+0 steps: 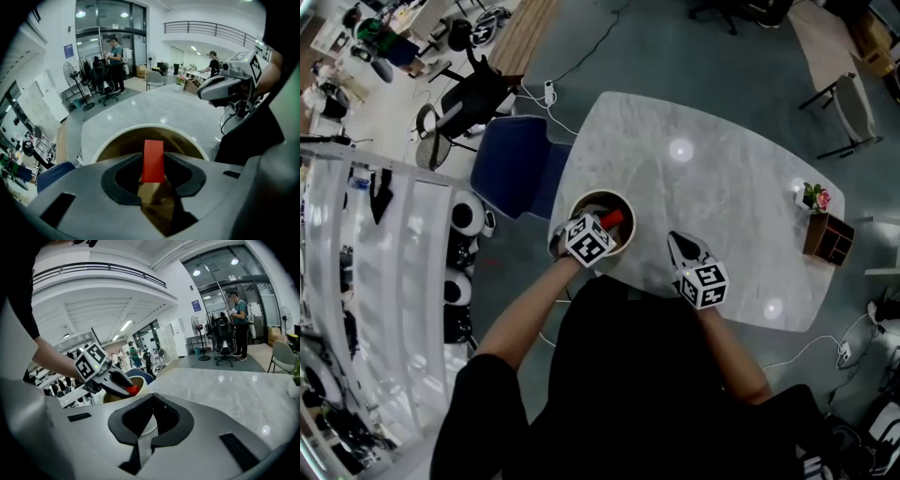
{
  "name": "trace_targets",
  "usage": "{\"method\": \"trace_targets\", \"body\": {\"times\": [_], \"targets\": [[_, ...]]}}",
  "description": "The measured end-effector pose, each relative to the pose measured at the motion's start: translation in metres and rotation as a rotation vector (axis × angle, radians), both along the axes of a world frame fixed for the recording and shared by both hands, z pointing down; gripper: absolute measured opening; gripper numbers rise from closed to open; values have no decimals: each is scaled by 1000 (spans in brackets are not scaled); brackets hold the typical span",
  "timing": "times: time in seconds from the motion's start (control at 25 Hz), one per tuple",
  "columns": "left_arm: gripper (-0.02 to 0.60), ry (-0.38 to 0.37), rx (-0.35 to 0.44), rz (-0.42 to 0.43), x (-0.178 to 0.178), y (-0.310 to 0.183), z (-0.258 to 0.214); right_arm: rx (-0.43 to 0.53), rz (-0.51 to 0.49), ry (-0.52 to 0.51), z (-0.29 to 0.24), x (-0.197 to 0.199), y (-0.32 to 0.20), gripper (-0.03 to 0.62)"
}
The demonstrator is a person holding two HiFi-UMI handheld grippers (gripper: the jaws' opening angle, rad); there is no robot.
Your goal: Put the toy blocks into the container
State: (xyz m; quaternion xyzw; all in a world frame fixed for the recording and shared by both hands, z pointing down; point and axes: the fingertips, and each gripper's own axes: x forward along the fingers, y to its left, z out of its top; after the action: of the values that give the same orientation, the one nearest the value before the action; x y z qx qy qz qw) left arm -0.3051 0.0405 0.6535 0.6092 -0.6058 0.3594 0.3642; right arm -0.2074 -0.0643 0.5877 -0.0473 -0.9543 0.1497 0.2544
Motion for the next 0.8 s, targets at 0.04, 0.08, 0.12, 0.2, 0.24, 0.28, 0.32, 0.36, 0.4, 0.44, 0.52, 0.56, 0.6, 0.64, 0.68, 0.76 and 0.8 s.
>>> {"method": "trace_targets", "body": {"times": [0.04,0.08,0.12,0.2,0.24,0.28,0.32,0.36,0.4,0.44,0.52,0.56,0.6,0.64,0.68,0.76,0.8], "targets": [[135,9,-17,22,0,-1,3,3,13,-1,-2,-2,0,0],[135,18,-31,44,1,-2,7,7,24,-2,-4,-3,1,-2],[135,27,-42,65,2,-3,10,12,35,-4,-6,-5,1,-2],[135,39,-68,113,5,-4,18,17,57,-8,-8,-8,-2,-2],[135,40,-81,145,7,-6,22,19,69,-9,-9,-9,-4,-1],[135,42,-94,178,9,-8,25,20,82,-10,-9,-10,-5,-1],[135,51,-109,210,12,-9,29,21,95,-9,-10,-10,-6,-2],[135,66,-125,237,15,-10,33,23,110,-8,-11,-9,-7,0],[135,82,-140,262,18,-10,38,24,125,-7,-12,-8,-8,-1],[135,96,-154,285,22,-11,43,24,141,-7,-13,-7,-9,0],[135,115,-163,315,24,-16,52,20,173,-6,-12,-5,-12,0],[137,119,-160,323,23,-20,55,11,191,-5,-12,-4,-13,0],[137,118,-161,331,22,-23,58,-3,211,-5,-12,-4,-15,-1],[137,118,-172,341,21,-23,61,-14,229,-7,-12,-4,-15,-2],[137,122,-190,354,21,-22,66,-18,242,-10,-14,-4,-16,-1],[137,136,-223,380,22,-17,75,-14,259,-19,-19,-5,-15,-1],[138,142,-229,395,24,-17,78,-13,268,-22,-20,-5,-15,0]]}}
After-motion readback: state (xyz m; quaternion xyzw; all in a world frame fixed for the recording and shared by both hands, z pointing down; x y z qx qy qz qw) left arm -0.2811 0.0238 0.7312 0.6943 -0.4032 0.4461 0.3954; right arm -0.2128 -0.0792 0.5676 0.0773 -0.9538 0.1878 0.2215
